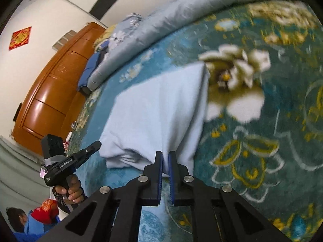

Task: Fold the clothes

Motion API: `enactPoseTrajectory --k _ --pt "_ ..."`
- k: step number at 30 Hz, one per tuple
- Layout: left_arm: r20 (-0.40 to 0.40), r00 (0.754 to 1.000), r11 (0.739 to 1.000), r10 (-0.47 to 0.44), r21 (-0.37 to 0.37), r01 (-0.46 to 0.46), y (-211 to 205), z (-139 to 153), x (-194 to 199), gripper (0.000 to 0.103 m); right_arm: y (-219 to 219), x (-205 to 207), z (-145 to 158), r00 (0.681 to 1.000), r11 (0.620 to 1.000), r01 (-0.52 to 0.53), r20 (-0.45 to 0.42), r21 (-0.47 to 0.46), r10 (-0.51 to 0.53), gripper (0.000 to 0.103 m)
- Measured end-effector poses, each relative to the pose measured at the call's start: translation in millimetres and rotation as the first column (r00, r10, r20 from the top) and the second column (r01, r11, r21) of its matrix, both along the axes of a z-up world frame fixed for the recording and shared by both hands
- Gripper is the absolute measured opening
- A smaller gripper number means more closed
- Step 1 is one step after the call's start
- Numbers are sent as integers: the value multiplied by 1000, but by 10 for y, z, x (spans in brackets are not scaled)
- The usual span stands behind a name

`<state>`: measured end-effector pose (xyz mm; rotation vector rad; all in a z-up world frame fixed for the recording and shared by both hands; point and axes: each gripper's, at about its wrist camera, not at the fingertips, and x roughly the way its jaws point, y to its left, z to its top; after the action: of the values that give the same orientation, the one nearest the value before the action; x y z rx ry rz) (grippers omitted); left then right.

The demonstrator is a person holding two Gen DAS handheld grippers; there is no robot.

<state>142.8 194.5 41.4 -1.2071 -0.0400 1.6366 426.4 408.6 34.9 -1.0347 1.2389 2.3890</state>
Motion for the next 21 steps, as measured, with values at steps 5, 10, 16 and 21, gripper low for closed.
enactPoseTrajectory --k 5,10,16,21 --pt "-13 1000 1000 -9 -6 9 -2 -29 38 5 30 -4 -143 1000 999 16 -21 -47 -17 6" --pt "-54 998 1000 -27 15 28 -18 66 65 6 5 2 -39 1000 1000 7 -27 7 -7 10" --pt "-131 991 1000 11 20 -8 8 227 -72 58 132 88 39 994 995 89 -66 51 -86 54" --pt "-115 993 999 17 -39 -22 219 110 -269 62 317 43 -100 981 984 179 -82 11 -177 56"
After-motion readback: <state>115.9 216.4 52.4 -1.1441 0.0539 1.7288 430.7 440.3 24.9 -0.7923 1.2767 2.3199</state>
